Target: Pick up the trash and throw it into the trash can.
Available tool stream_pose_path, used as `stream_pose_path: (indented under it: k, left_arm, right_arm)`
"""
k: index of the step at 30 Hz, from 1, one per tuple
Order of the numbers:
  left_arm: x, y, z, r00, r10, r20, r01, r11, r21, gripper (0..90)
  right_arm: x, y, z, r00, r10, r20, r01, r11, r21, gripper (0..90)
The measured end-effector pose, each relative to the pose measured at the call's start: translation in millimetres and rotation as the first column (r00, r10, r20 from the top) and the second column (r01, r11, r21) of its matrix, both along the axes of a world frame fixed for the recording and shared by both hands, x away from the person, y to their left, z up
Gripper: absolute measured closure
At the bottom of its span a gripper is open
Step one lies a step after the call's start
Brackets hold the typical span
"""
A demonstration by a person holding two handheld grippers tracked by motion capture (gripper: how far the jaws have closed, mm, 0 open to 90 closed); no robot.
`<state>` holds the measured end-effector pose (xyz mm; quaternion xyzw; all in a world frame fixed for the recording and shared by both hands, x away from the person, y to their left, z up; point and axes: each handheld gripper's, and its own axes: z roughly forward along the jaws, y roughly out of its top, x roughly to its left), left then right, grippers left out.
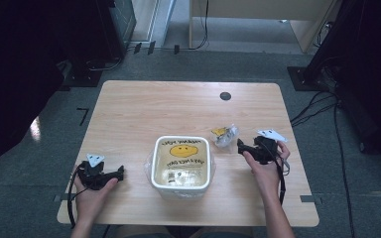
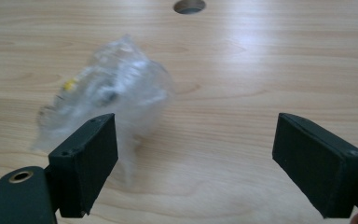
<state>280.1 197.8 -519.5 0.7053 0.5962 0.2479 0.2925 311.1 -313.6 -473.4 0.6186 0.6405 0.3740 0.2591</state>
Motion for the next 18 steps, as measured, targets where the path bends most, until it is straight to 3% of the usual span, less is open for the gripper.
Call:
stream_pose_path:
  k: [3, 5, 8, 18]
  left_arm:
    - [0.1, 0.0, 0.0, 1.0000, -0.001, 0.000, 0.001, 1.0000, 0.000, 0.0]
    - [0.1, 0.0, 0.0, 1.0000, -0.001, 0.000, 0.001, 1.0000, 0.000, 0.0]
    - [0.2, 0.0, 0.0, 1.0000, -0.002, -0.001, 0.002, 1.0000, 0.001, 0.0]
    - [0.5, -0.1, 0.1, 1.0000, -0.003, -0.001, 0.003, 1.0000, 0.001, 0.0]
  right_arm:
    - [4.0, 11.3, 2.7, 0.9999, 0.010, 0.004, -0.010, 0.9998, 0.016, 13.4]
    - [6.7, 20.3, 4.3, 0.9995, 0.031, 0.007, -0.031, 0.9975, 0.064, 11.7]
    - [8.1, 28.2, 4.8, 0.9993, 0.034, 0.016, -0.035, 0.9957, 0.086, 11.1]
    - [6.7, 38.7, 9.4, 0.9993, 0.009, 0.037, -0.012, 0.9946, 0.103, 11.6]
